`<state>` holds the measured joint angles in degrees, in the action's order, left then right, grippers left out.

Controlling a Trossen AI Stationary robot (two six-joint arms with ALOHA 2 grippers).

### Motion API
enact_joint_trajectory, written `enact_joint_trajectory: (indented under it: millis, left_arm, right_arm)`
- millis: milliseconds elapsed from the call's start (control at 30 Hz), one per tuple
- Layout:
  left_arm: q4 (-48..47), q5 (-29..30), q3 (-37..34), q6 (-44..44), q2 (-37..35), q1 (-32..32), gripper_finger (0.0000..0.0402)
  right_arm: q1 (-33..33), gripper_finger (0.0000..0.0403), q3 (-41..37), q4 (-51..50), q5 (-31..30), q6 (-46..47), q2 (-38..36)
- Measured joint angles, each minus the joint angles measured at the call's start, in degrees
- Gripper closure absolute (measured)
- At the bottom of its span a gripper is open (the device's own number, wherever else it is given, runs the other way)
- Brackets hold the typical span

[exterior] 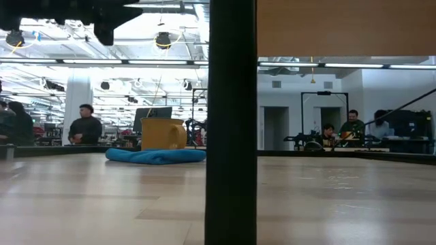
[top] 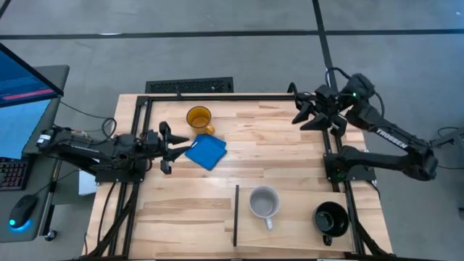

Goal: Stack small to large cups/mugs on shelf
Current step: Put the gray mug on the shelf

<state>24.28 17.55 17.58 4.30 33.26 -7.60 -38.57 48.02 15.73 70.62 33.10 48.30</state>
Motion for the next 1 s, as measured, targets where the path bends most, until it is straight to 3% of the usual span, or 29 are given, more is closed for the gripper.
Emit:
enact_joint_trajectory:
  millis: [233, 533, 1000]
  left_arm:
    - [5.45, -0.77, -5.55, 0.70, -3.23, -0.02, 0.0264]
    - [3.79, -0.80, -8.61, -1.59, -10.16, -0.02, 0.0264]
    - [-2.34, -0.73, -8.63, -2.11, -13.07, -0.02, 0.0264]
  right_arm:
    - [3.57, 0.0221, 10.48, -25.50, -1.87, -4.61, 2.26]
    - [12.79, 0.0221, 19.82, -52.76, -22.27, -15.19, 6.55]
    - [32.60, 0.0221, 27.71, -58.07, -31.99, -3.19, 17.49]
